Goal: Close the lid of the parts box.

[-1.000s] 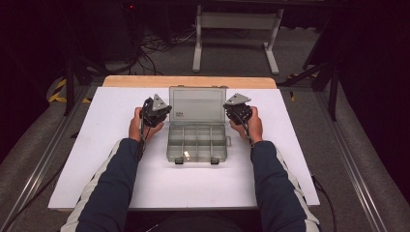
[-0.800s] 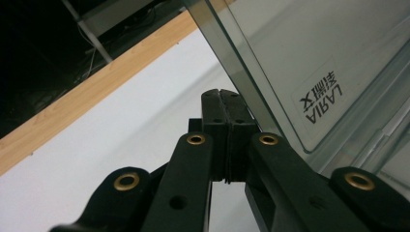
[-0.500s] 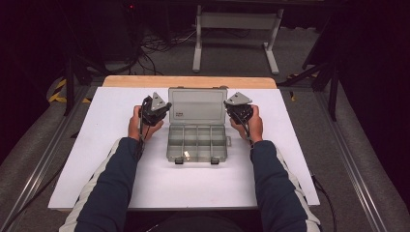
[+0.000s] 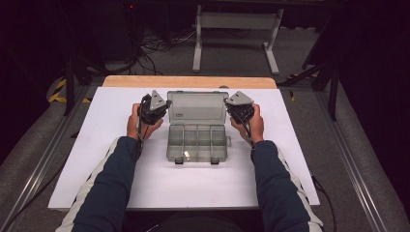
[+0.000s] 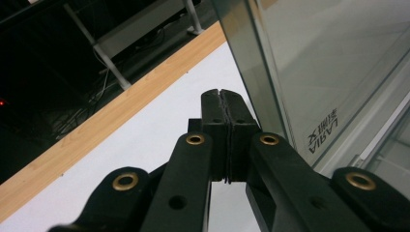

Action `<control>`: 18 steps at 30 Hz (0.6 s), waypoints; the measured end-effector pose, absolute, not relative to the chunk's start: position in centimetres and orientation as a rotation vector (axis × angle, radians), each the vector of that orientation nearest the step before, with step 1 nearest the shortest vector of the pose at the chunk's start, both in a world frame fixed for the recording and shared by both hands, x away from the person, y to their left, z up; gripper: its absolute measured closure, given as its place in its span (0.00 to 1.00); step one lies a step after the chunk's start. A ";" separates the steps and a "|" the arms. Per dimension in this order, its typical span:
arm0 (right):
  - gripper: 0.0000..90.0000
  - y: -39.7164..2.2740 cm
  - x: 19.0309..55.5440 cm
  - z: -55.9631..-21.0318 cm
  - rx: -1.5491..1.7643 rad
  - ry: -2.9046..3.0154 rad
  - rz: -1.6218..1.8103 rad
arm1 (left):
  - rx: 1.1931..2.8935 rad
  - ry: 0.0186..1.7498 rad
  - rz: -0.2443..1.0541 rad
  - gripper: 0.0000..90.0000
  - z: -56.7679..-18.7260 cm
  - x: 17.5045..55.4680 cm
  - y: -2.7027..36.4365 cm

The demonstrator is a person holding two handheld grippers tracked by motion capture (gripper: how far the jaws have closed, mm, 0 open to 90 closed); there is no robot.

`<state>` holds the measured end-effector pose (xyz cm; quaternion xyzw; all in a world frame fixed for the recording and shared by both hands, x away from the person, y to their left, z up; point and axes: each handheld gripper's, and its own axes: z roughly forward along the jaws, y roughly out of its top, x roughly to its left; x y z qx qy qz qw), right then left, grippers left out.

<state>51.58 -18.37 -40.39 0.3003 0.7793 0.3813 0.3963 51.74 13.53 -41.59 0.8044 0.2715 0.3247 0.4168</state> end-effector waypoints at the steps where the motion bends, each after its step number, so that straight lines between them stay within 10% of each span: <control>1: 1.00 -18.4 51.5 -40.3 0.760 1.973 0.969 | 2.019 0.674 0.822 0.99 -41.5 51.7 13.5; 18: 1.00 -18.4 50.4 -39.0 0.734 1.956 0.978 | 1.974 0.658 0.863 0.99 -39.4 50.5 13.8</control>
